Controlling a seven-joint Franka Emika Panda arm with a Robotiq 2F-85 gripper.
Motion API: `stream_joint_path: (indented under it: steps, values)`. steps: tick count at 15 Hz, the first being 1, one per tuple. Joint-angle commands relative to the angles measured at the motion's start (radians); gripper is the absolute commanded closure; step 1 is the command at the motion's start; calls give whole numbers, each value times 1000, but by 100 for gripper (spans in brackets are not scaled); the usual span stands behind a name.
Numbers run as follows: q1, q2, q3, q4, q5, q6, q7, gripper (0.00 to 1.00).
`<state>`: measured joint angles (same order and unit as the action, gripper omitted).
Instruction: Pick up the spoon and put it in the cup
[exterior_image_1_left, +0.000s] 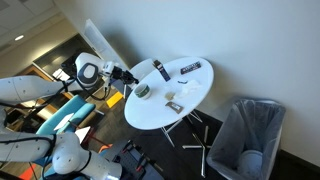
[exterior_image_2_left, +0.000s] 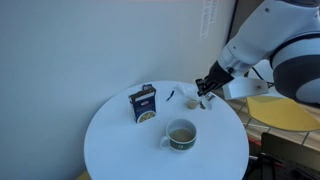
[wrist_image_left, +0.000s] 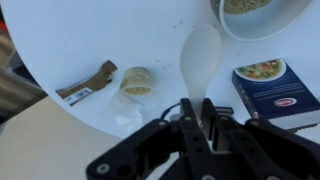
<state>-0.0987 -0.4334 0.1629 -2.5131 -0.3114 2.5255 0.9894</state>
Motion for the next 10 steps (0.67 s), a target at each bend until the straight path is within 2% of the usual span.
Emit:
stream_joint_path:
  steps: [1, 6, 10]
  values:
    - [-53, 5, 97, -21, -125, 122, 47, 96]
    - [-190, 56, 260, -12, -431, 217, 255, 96]
    - [-230, 108, 330, -10, -565, 201, 348, 96]
